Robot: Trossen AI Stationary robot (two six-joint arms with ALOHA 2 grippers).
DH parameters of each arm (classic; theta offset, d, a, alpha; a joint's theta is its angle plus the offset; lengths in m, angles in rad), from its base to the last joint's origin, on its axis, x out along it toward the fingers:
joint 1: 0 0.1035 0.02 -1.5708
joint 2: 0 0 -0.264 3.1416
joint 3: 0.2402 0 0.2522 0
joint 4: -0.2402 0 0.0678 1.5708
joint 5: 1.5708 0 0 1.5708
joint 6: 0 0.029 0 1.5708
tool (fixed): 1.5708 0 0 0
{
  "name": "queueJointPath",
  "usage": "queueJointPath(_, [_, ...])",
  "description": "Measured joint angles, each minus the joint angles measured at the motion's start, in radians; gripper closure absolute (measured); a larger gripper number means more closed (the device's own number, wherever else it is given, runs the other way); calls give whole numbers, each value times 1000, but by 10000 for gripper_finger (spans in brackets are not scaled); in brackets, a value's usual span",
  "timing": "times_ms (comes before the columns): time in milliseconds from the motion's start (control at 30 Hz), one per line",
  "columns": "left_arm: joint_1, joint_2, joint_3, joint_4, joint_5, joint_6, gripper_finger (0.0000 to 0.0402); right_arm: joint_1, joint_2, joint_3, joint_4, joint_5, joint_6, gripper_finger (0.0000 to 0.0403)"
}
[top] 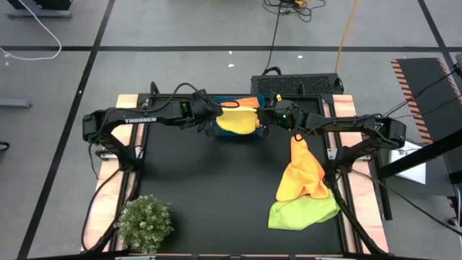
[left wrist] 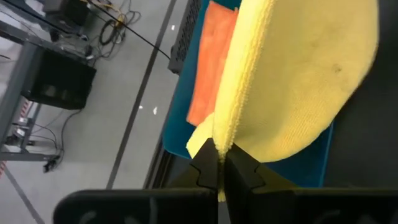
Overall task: Fold microfiber towels
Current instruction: Put the yellow microfiber towel into the blue bin
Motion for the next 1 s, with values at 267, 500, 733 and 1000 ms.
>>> queueJointPath(267, [13,-39,0,35,-3,-12,393,-25,-7,0,50,-4,-8,403])
queueJointPath(500, [8,-42,0,20,88,-68,394,-30,-7,0,-12,-15,44,403])
queueJointPath(733, [-32,-42,0,-47,102,-126,397,-19,-8,1,-89,-130,102,403])
queueJointPath(1000, [-47,-42,0,-79,112,-172,397,34,-8,1,-109,-126,131,403])
